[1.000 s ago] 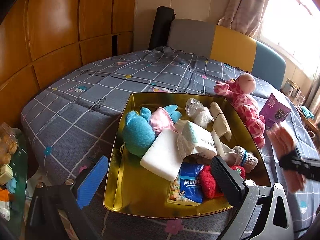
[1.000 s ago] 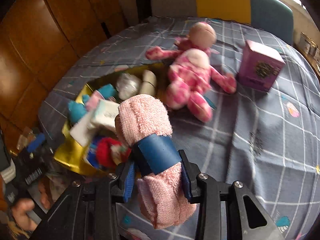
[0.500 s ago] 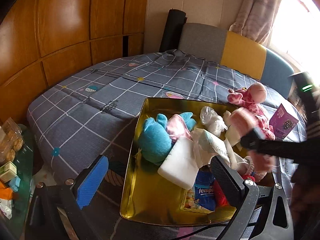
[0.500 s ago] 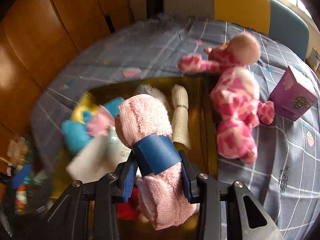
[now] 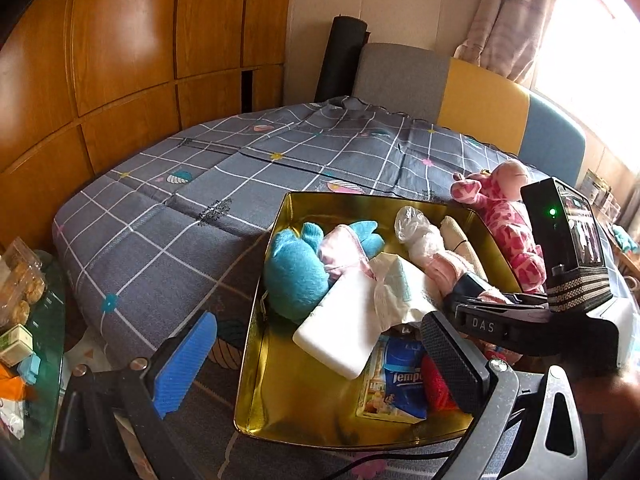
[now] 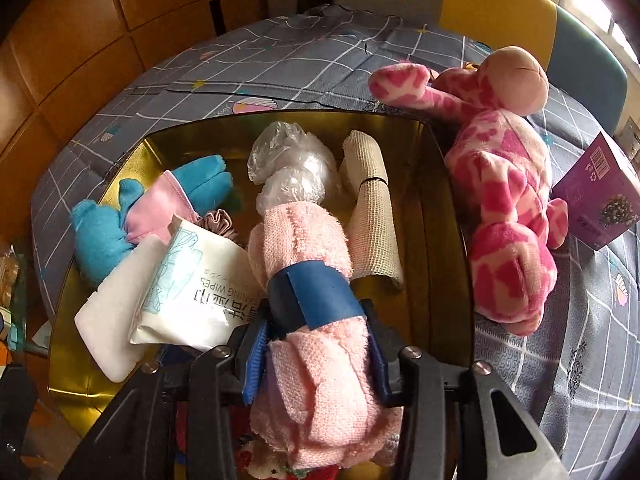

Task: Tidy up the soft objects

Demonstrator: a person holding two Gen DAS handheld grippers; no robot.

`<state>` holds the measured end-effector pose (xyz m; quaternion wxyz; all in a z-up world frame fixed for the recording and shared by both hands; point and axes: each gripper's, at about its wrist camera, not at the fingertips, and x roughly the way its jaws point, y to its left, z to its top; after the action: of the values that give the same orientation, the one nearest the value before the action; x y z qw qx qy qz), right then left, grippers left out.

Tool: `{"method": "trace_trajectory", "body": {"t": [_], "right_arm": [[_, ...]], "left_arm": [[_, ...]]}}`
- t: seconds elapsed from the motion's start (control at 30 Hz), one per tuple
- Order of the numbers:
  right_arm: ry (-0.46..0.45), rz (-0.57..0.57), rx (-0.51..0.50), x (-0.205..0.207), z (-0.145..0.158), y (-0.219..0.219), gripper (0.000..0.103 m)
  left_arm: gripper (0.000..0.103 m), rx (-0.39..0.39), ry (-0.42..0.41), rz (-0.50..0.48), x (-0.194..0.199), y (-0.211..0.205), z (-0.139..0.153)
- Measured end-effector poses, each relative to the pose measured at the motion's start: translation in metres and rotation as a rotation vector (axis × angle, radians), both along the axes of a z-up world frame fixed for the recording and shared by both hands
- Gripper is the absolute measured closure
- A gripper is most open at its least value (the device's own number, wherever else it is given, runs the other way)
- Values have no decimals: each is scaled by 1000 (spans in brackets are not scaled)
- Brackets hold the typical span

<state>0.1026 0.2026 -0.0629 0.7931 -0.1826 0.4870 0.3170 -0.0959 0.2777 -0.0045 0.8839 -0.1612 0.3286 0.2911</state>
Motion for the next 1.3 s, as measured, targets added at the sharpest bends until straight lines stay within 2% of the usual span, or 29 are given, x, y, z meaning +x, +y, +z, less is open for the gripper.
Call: {"method": "trace_trajectory", "body": {"t": [0.3,0.33,0.37,0.43,0.7,0.97,1.3], "right_arm": [[-50,19,79,-16,22,-19,53],[-60,22,88,-18,25,-20,50],[-76,24,104,-22,30,-24,40],[-104,27,128,-30,38,-31,35],[-185,-40,186,-54,55,-69,34],[-318,-133,194,-86,60,-108,34],[-346,-126,196,-94,63,-113,34]], "left_arm": [[0,23,-10,-15,-2,-10,7],[0,27,-10,-16,-2,-11,8],[0,30,-11,-17,-3,-12,9],[0,39,-13,-18,-4,-15,12],[0,79,-38,-24,-11,-31,24],[0,101,-76,-26,-18,-51,34],[0,138,-43,2,-16,-58,33]]}}
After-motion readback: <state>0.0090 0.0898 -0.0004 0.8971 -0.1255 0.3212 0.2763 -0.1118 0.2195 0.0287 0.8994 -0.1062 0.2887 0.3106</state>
